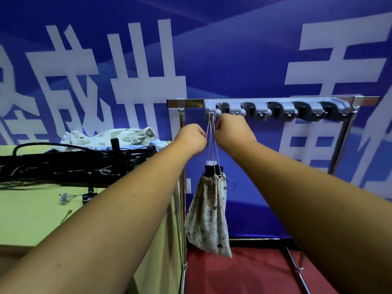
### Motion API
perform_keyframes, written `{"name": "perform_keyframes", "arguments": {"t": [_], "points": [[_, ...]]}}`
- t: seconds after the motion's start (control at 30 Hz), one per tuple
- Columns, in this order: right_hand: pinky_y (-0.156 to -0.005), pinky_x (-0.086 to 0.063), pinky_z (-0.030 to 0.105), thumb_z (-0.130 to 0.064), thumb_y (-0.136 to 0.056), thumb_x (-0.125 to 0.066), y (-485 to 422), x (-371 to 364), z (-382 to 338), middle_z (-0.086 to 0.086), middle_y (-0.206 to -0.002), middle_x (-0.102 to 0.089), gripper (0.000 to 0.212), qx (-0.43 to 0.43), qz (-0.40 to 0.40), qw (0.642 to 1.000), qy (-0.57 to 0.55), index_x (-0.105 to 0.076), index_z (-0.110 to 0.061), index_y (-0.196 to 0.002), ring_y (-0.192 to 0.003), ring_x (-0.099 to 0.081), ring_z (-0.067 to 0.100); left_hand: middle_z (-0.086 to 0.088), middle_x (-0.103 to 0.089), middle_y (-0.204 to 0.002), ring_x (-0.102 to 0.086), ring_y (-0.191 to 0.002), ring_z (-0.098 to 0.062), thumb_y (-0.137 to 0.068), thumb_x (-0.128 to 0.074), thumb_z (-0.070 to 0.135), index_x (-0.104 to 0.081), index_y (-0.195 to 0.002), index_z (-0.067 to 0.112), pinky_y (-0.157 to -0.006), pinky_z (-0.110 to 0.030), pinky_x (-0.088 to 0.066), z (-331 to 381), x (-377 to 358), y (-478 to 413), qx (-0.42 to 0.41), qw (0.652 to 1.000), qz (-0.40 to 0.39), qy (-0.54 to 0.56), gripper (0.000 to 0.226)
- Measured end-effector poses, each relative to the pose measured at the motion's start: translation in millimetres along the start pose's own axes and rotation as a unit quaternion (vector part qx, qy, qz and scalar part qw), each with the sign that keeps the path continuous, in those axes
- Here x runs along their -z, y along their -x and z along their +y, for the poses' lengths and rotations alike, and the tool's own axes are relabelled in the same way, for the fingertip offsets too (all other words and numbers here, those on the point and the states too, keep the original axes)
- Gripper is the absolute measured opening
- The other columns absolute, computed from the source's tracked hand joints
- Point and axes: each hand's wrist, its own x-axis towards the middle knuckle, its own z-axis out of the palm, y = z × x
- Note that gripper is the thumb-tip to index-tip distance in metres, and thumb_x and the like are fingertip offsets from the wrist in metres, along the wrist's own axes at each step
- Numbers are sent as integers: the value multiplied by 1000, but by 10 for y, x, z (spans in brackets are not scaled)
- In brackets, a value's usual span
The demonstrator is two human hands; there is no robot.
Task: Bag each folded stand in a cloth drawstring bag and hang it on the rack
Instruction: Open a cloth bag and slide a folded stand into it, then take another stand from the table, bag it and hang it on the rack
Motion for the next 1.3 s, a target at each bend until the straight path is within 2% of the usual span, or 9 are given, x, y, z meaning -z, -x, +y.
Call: {"name": "perform_keyframes", "arguments": {"t": [0.1,0.17,0.27,0.37,0.5,0.67,0.87,1.03,1.3], "points": [[-49,-33,28,-4,-94,-54,159,79,-50,12,-70,-58,17,-10,-19,1000,-4,-60,-7,-78,-62,-53,32,-19,-78,-91,-74,-76,-33,-91,-64,4,-76,-88,3,-78,-53,-66,-94,88,223,7,999,-39,6,12],[-49,-45,32,-9,-94,-56,263,128,-130,14,-67,-60,24,-17,-35,999,-16,-57,-7,-70,-60,-54,33,-18,-77,-95,-77,-79,-34,-93,-68,3,-72,-82,11,-71,-43,-65,-150,178,456,21,997,-57,41,15],[-65,-64,46,-10,-92,-57,479,223,-347,18,-74,-70,25,-25,-67,997,-31,-60,-6,-68,-63,-66,33,-16,-77,-103,-75,-74,-31,-98,-62,0,-67,-87,14,-64,-39,-56,-217,345,804,36,992,-88,79,18],[-64,-66,41,-12,-90,-57,718,295,-627,10,-65,-74,25,-12,-103,994,-27,-71,-7,-70,-63,-75,30,-20,-79,-103,-75,-75,-33,-98,-55,1,-68,-86,11,-64,-36,-55,-306,574,1108,45,991,-103,76,20],[-68,-68,47,-21,-96,-58,1011,338,-985,6,-70,-77,24,4,-144,988,-47,-75,-9,-84,-65,-78,25,-12,-81,-97,-78,-77,-30,-98,-56,5,-71,-105,6,-64,-32,-55,-397,895,1434,47,991,-96,77,17],[-73,-69,46,-25,-101,-62,1324,390,-1378,4,-78,-80,23,21,-189,977,-98,-74,-8,-93,-70,-80,22,-8,-82,-92,-79,-80,-28,-100,-62,12,-73,-98,11,-69,-36,-60,-548,1343,1848,49,994,-65,73,12],[-63,-68,40,-19,-103,-57,1537,53,-1692,9,-82,-80,23,24,-226,964,-138,-74,-4,-99,-69,-80,24,-9,-81,-91,-73,-71,-21,-102,-60,10,-69,-103,8,-65,-37,-57,-1018,1837,2132,62,995,-30,75,10],[-66,-69,45,-19,-100,-58,1395,-370,-1766,10,-80,-80,26,27,-213,962,-171,-78,-4,-94,-71,-80,26,-7,-81,-90,-73,-69,-18,-102,-61,17,-72,-103,6,-55,-29,-55,-1415,2086,1954,91,995,7,42,16],[-74,-66,52,-23,-97,-56,652,-948,-1663,8,-79,-78,25,6,-139,971,-195,-76,-12,-88,-79,-77,34,-2,-81,-90,-72,-73,-16,-101,-60,19,-71,-102,14,-70,-34,-62,-1787,2132,1039,80,993,60,57,12]]}}
